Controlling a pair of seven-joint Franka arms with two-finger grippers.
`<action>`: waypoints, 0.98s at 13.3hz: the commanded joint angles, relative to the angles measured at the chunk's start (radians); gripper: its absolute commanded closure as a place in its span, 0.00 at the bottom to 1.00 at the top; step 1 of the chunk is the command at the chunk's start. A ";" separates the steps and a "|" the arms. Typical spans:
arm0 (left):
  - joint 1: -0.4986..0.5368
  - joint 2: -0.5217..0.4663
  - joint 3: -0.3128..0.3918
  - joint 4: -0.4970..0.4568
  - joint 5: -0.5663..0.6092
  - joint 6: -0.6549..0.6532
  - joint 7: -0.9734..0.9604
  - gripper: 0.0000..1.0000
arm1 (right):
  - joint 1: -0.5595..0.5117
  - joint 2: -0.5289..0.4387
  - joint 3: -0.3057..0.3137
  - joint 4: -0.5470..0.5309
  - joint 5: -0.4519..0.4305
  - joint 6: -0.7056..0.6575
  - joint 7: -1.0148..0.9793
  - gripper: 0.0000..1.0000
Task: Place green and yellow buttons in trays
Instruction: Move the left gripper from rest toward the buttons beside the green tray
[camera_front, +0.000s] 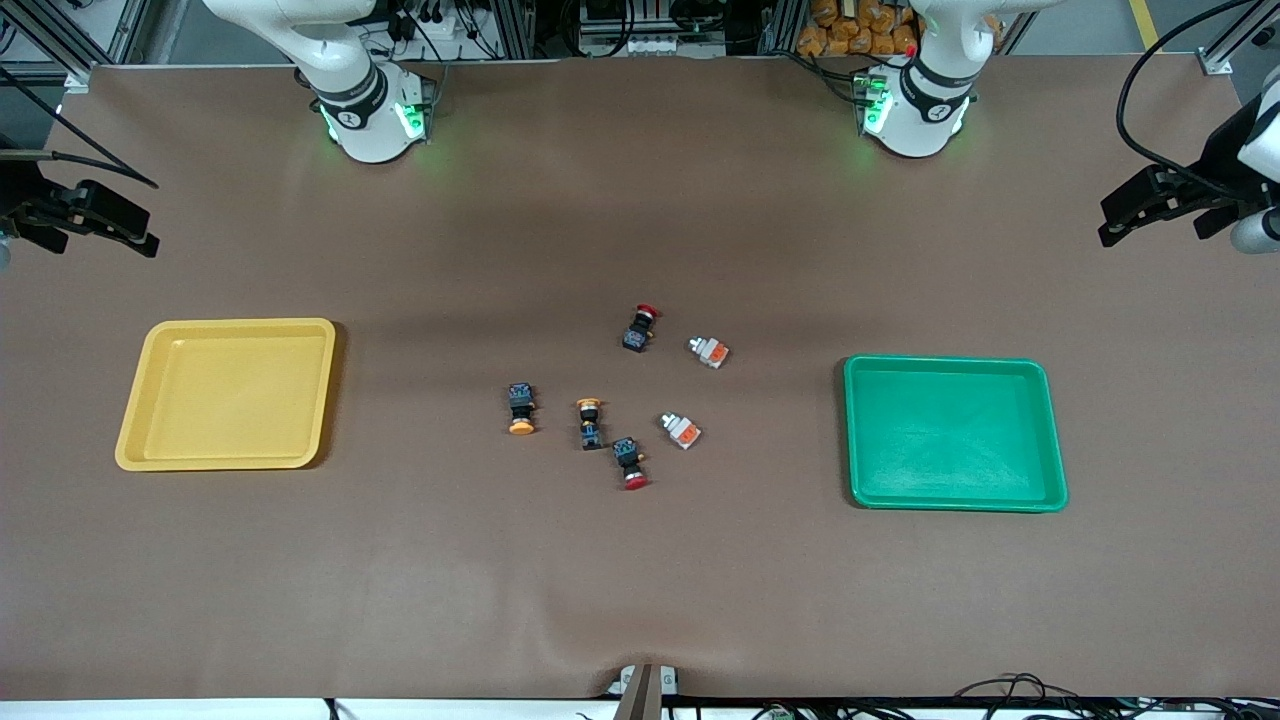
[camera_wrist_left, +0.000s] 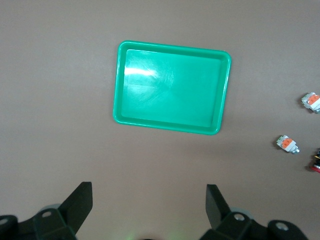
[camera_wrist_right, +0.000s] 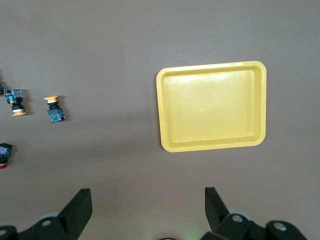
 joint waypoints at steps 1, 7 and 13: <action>0.006 0.007 -0.003 0.025 -0.006 -0.020 0.011 0.00 | -0.006 0.006 0.005 0.018 0.003 -0.014 0.014 0.00; -0.008 0.068 -0.039 0.014 -0.035 -0.009 -0.005 0.00 | -0.008 0.006 0.005 0.018 0.003 -0.015 0.012 0.00; -0.009 0.177 -0.149 0.011 -0.083 0.043 -0.126 0.00 | -0.008 0.006 0.005 0.018 0.003 -0.014 0.012 0.00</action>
